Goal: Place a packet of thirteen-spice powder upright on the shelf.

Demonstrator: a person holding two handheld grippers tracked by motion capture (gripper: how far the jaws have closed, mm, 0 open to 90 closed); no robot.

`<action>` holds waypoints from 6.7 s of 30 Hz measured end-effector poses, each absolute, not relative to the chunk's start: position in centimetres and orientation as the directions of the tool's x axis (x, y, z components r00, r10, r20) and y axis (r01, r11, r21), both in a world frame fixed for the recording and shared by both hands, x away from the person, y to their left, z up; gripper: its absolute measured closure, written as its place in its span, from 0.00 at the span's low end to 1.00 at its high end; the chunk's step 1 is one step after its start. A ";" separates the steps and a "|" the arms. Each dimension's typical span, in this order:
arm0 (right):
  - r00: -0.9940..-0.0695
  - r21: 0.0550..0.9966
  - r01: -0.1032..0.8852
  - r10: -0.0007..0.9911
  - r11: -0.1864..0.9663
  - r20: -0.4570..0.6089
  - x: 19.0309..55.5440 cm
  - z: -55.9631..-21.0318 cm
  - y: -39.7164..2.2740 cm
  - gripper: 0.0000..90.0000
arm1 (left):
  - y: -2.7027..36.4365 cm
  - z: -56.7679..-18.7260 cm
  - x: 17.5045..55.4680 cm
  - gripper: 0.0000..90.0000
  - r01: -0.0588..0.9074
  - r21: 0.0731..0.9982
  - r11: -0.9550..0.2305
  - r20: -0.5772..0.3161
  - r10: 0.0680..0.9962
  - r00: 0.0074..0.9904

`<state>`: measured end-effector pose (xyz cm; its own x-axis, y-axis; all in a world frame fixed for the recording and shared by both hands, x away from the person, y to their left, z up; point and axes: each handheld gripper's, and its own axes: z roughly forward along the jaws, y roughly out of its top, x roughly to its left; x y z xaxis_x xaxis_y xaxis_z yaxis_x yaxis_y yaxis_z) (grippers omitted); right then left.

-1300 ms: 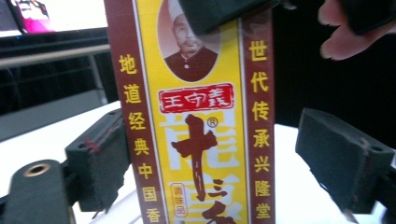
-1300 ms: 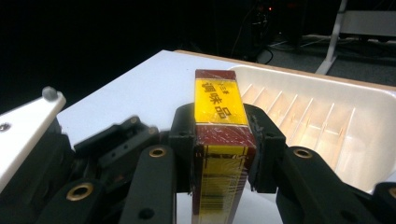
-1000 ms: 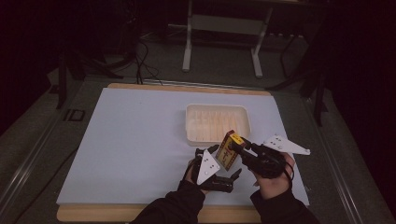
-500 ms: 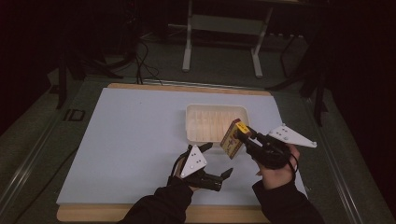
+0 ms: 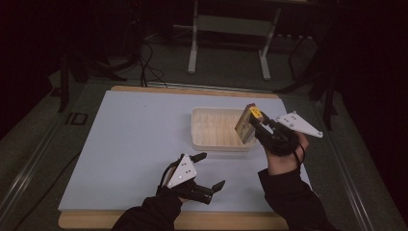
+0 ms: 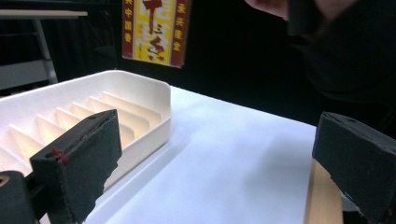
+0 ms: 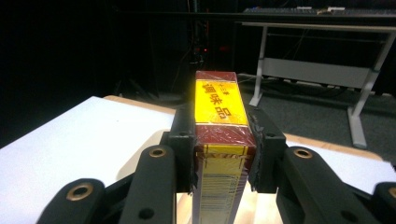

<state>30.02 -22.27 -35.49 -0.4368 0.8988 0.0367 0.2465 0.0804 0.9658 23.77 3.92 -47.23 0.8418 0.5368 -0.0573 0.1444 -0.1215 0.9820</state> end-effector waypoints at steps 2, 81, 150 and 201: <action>-0.432 0.964 0.254 0.901 0.080 0.039 30.7 -35.5 -22.1 0.75 | 4.4 -47.3 23.5 0.02 0.141 0.982 -0.126 -0.052 0.537 0.842; -0.152 0.948 0.297 0.986 0.113 -0.070 36.8 -43.1 -18.3 0.75 | 7.1 -49.4 22.3 0.03 0.180 0.978 -0.103 -0.082 0.604 0.792; -0.115 0.931 0.355 0.992 0.084 -0.046 37.5 -48.5 -18.3 0.75 | 7.2 -49.4 22.3 0.03 0.184 0.978 -0.099 -0.088 0.603 0.793; -0.505 0.939 0.309 0.862 0.149 0.029 30.2 -43.2 -25.4 0.15 | 7.0 -49.4 22.2 0.03 0.198 0.972 -0.124 -0.086 0.597 0.798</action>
<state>30.21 -25.36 -43.22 -0.5053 0.8624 0.0295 0.3092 0.1491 0.9392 22.17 7.03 -49.43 0.7979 0.5966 -0.0859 0.1976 -0.1243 0.9724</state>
